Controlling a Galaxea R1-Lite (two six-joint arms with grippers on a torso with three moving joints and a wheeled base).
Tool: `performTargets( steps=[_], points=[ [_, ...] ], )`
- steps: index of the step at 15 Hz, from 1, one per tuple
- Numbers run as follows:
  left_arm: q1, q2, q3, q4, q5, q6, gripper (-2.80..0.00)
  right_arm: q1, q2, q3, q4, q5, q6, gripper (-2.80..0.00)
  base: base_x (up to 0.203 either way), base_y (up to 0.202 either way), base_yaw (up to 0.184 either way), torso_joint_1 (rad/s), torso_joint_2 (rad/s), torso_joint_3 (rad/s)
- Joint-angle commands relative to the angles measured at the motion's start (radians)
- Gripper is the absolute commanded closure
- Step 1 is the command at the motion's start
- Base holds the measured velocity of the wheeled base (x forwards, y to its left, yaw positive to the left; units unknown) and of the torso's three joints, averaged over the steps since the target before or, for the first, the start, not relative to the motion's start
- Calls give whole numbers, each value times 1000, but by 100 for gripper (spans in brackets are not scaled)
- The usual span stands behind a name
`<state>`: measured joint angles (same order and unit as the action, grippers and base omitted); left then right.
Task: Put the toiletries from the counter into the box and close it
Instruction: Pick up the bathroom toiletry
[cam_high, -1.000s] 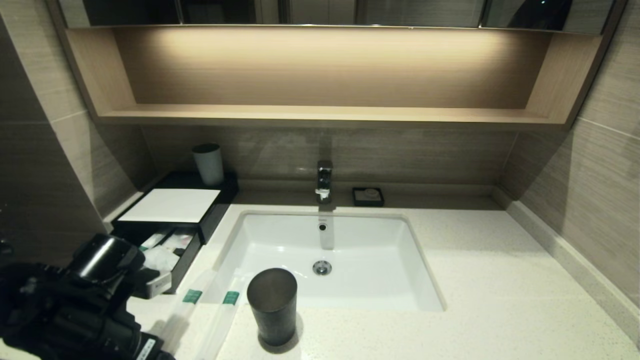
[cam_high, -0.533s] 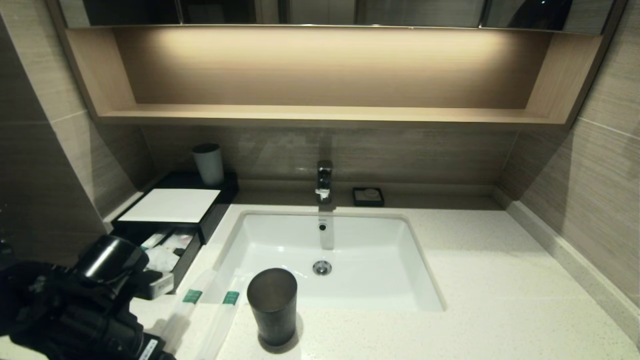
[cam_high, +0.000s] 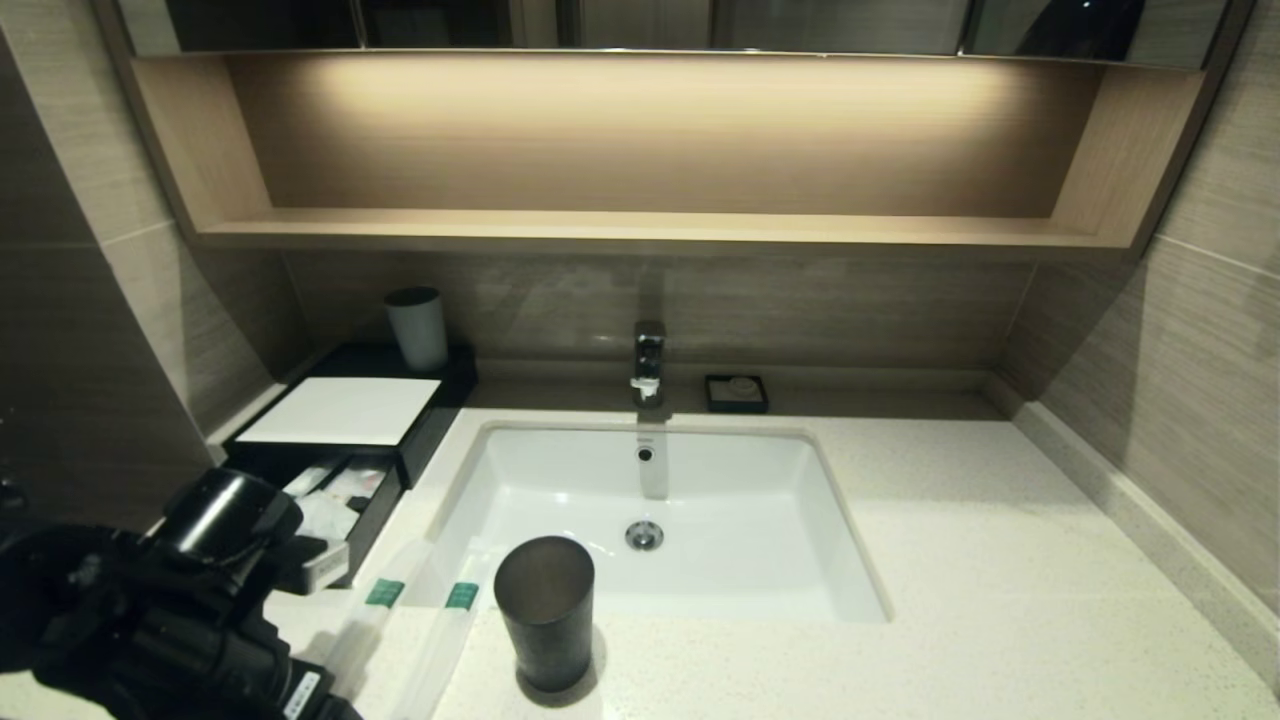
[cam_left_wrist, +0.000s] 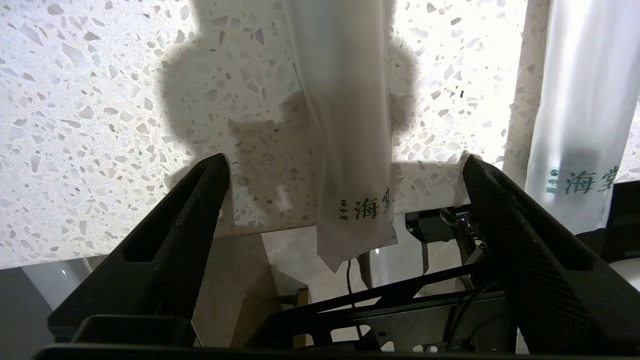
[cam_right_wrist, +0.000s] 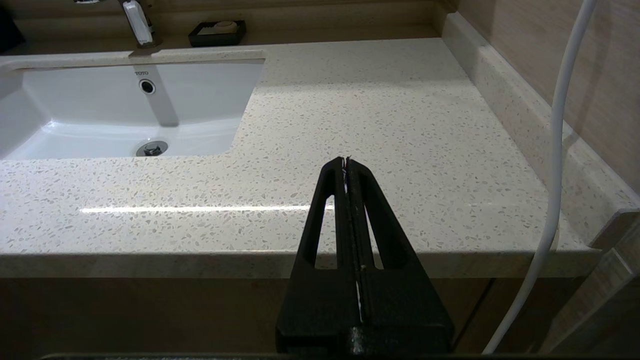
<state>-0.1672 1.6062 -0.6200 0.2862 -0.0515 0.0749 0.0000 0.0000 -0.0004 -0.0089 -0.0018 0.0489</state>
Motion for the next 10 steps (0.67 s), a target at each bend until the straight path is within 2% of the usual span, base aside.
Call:
performTargets(
  steps=[1,10],
  points=[
    [0,1,0,2,-1,-4,-280,0,2,0,0,0,0,0,0,0,0,0,0,0],
    [0,9,0,1,-5,-9,-280,0,2,-1,0,0,0,0,0,0,0,0,0,0]
  ],
)
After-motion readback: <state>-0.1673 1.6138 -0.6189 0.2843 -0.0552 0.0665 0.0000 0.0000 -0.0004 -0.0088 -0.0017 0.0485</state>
